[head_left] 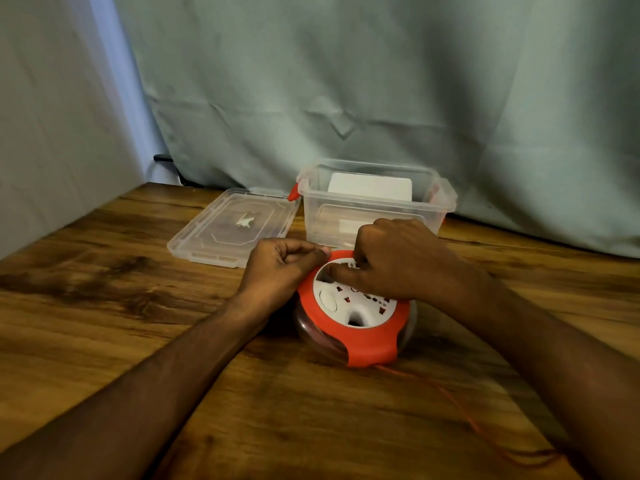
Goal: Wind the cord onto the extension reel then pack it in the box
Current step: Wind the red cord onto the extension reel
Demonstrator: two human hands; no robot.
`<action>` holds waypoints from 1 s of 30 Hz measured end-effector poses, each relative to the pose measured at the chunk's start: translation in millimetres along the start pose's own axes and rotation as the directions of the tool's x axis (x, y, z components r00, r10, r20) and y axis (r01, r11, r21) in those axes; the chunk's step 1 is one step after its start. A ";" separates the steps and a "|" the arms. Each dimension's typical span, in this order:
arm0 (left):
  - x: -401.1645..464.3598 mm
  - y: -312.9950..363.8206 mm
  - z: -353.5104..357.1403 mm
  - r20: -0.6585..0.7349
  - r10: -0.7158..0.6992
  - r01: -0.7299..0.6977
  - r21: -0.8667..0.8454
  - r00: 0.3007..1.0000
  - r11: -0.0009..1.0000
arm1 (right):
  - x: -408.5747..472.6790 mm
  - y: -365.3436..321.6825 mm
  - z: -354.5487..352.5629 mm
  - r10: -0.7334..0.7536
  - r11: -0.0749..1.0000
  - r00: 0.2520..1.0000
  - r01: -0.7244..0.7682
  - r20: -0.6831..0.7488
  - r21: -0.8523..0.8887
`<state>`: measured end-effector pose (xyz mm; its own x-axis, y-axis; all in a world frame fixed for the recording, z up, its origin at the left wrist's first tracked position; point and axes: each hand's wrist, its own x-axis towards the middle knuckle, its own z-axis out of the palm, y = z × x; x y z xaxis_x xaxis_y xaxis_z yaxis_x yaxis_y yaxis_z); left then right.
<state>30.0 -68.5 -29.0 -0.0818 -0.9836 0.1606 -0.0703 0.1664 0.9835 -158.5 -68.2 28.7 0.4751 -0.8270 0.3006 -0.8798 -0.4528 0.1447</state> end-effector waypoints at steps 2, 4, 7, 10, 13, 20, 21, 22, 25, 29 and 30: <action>0.5 -0.3 -0.1 -0.009 0.000 0.000 0.003 1.000 1.000 | 0.6 1.2 -1.7 -0.004 1.000 1.000 0.004 -0.002 0.012; 1.3 -1.1 -0.6 -0.015 0.004 -0.004 0.011 1.000 1.000 | 2.0 3.9 -9.8 -0.058 0.998 0.998 0.058 0.011 0.031; 1.2 -0.8 -1.0 -0.014 0.020 -0.019 0.022 1.000 1.000 | 1.9 9.1 -27.0 -0.197 0.968 0.976 0.178 0.098 0.176; 0.3 0.2 -1.3 -0.009 0.034 -0.034 0.028 0.999 0.999 | -2.1 13.1 -33.9 -0.302 0.912 0.922 0.205 0.244 0.355; 0.8 0.1 -1.5 -0.012 0.037 -0.037 0.024 0.999 0.999 | -4.4 12.2 -34.1 -0.320 0.898 0.893 0.180 0.316 0.401; 2.9 -1.8 -0.3 -0.035 0.035 -0.034 0.029 0.999 0.999 | -4.4 9.8 -31.3 -0.262 0.938 0.921 0.173 0.287 0.301; 3.4 -1.7 -0.2 -0.041 0.033 -0.032 0.027 0.999 0.999 | -4.3 8.1 -30.1 -0.248 0.948 0.933 0.179 0.260 0.261; 3.7 -1.4 0.0 -0.046 0.033 -0.032 0.027 0.998 0.999 | -4.2 6.3 -29.0 -0.240 0.957 0.941 0.188 0.238 0.223; 2.9 -0.7 0.4 -0.049 0.033 -0.032 0.028 0.998 0.999 | -3.5 2.1 -24.9 -0.221 0.969 0.959 0.195 0.178 0.152; 2.2 -1.2 -0.3 -0.038 0.031 -0.029 0.040 0.999 0.999 | -2.4 0.0 -18.3 -0.183 0.982 0.981 0.179 0.067 0.059; 2.4 -1.5 -0.6 -0.034 0.029 -0.028 0.039 0.999 0.999 | -2.3 -0.5 -16.7 -0.177 0.983 0.983 0.175 0.045 0.045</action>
<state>30.5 -71.2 -30.0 -0.0500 -0.9802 0.1917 -0.1067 0.1961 0.9748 -159.5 -60.5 43.7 0.6239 -0.7478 0.2271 -0.7811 -0.6055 0.1524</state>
